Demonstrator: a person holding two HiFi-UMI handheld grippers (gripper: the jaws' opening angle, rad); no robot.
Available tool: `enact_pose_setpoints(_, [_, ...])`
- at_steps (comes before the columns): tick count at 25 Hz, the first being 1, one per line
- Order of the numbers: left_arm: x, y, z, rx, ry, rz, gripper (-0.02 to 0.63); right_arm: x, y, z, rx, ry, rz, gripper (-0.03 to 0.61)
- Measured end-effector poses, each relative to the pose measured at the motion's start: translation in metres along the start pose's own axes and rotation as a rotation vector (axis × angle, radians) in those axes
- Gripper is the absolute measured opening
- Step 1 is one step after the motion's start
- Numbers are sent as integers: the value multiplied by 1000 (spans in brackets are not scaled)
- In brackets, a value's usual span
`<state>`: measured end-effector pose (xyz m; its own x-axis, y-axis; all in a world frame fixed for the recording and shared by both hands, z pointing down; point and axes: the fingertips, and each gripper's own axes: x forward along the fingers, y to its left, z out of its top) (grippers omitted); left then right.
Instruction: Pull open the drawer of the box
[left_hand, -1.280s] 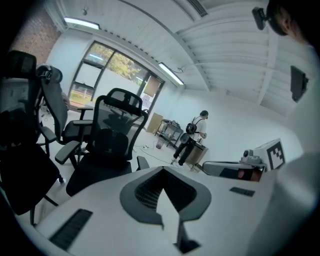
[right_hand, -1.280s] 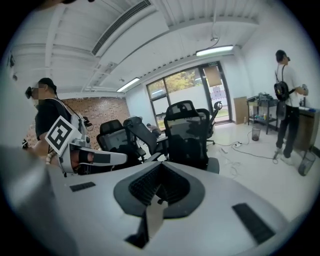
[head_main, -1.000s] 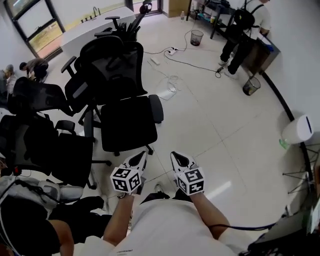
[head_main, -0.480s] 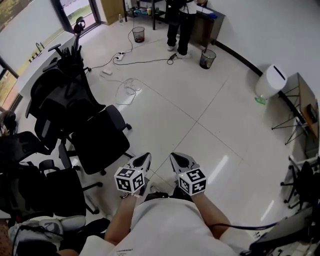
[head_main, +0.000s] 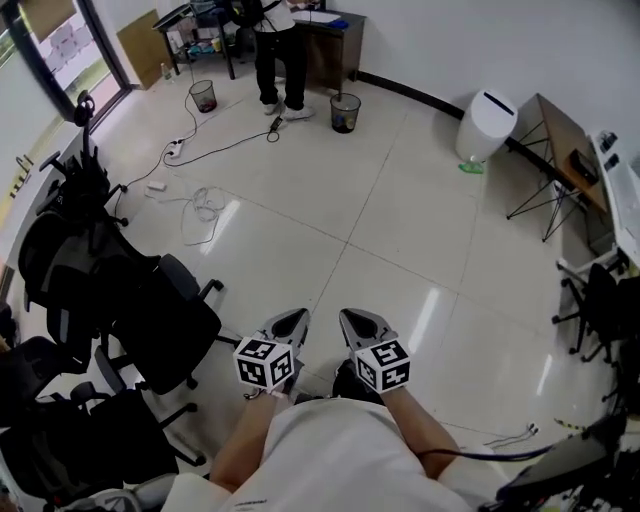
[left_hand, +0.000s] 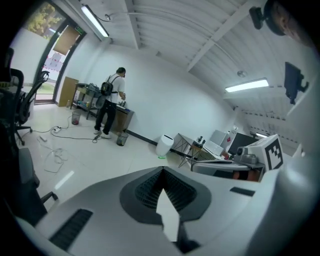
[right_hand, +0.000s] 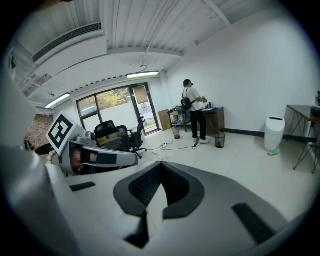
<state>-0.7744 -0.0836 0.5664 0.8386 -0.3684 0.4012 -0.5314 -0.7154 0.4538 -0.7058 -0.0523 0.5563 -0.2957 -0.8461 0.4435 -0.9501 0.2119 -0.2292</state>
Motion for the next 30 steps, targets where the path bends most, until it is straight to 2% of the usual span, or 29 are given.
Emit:
enact_pose_setpoints(9, [102, -77, 22, 93, 74, -168, 2, -51, -110, 9, 104, -68, -179, -12])
enact_pose_setpoints(18, [206, -157, 24, 201, 169, -331, 2, -100, -212, 4, 187, -118, -331, -12])
enact_pose_setpoints(24, [273, -227, 27, 255, 210, -430, 2, -149, -285, 2, 239, -151, -433, -12])
enact_pose_setpoints(30, [313, -272, 26, 283, 242, -515, 2, -186, -328, 1, 249, -176, -519, -12])
